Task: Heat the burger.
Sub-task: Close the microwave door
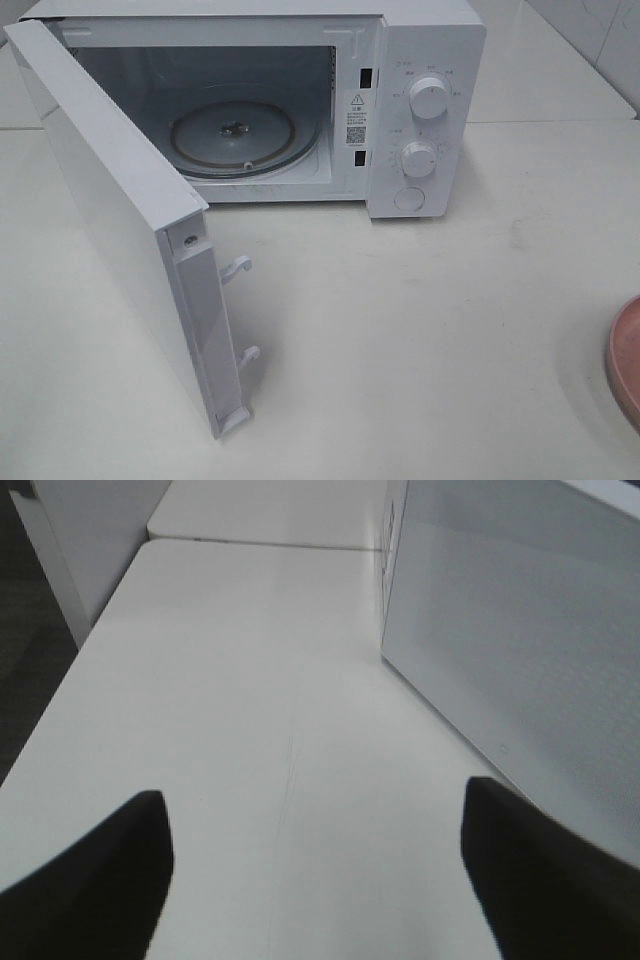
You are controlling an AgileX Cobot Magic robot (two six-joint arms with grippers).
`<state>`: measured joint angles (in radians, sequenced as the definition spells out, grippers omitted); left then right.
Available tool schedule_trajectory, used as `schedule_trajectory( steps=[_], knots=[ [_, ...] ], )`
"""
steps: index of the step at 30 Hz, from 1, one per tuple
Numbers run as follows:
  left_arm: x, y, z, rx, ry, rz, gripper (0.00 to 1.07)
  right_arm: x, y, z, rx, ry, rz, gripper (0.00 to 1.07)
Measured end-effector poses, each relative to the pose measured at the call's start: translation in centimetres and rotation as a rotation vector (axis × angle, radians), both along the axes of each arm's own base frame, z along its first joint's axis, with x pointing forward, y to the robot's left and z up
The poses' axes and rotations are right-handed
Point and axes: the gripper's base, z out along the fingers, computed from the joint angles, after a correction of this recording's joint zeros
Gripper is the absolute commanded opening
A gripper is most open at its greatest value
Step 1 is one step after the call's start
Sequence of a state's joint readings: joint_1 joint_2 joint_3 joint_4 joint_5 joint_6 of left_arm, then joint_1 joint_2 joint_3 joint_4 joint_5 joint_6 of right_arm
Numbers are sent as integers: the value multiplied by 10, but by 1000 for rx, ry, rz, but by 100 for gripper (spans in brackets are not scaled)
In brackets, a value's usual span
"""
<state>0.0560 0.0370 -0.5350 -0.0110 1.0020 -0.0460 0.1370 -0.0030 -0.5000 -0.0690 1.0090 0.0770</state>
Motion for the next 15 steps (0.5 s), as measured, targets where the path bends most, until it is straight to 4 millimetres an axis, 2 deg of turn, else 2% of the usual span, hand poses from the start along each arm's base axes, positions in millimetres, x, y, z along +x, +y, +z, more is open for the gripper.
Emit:
schedule_trajectory(
  steps=[1,2,4,5,6,7,8,10,14,15],
  knots=[
    [1,0,1,1,-16,0,50,0,0,0,0,0,0,76],
    [1,0,1,1,-16,0,50,0,0,0,0,0,0,76],
    [4,0,8,5,-100,1,30,0,0,0,0,0,0,76],
    [4,0,8,5,-100,1,30,0,0,0,0,0,0,76],
    [5,0,10,6,-124,1,25,0,0,0,0,0,0,76],
    [10,1,12,7,-152,2,14,0,0,0,0,0,0,76],
    [10,1,12,7,-152,2,14,0,0,0,0,0,0,76],
    [22,1,10,7,-157,2,0,0,0,0,0,0,0,76],
    [36,2,6,6,-131,3,0,0,0,0,0,0,0,76],
    [46,3,3,6,-135,4,0,0,0,0,0,0,0,76]
  ],
)
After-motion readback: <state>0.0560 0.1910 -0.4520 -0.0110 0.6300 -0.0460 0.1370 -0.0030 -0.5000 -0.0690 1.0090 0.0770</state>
